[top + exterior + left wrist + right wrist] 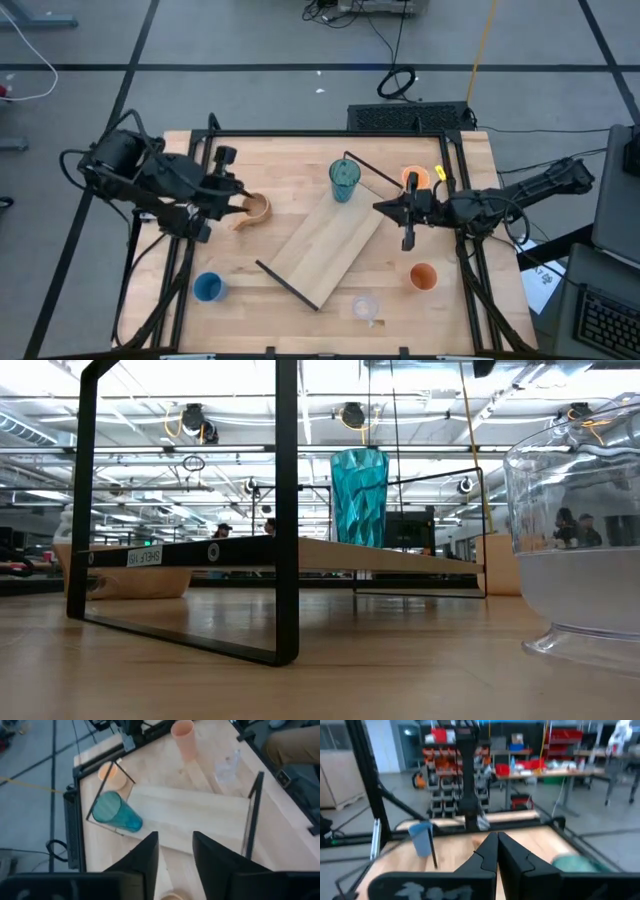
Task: Stack small to large cups/mugs on shelf
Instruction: Put the orange cup on the shelf
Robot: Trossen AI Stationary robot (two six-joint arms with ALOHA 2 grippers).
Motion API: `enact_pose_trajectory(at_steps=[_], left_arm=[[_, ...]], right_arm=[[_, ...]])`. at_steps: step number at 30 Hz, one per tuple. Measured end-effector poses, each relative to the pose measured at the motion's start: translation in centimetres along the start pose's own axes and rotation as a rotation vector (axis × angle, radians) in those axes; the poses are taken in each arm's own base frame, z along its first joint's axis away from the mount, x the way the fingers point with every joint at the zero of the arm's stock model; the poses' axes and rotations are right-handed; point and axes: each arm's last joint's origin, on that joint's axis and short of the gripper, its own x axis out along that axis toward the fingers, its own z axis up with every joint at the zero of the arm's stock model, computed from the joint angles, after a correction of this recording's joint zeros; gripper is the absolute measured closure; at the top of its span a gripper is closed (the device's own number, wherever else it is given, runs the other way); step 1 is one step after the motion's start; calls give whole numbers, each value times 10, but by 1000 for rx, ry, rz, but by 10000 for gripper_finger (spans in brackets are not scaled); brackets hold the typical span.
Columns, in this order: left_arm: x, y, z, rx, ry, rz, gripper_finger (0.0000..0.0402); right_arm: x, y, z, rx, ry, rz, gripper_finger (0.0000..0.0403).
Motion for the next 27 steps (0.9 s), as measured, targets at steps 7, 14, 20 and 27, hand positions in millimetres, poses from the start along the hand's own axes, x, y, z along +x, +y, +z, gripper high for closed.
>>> enact_pose_trajectory(at_steps=[7, 14, 20, 27], left_arm=[[34, -17, -11, 26, -13, 37, 308], [59, -27, -39, -20, -54, 94, 309], [59, -36, -69, -85, -99, 93, 309], [38, -48, -86, -170, -89, 34, 309]], right_arm=[[-1, 5, 11, 13, -95, 25, 403], [-6, 4, 40, -1, -14, 24, 403], [-2, 7, 47, -8, 40, 41, 403], [4, 11, 40, 6, 80, 87, 403]])
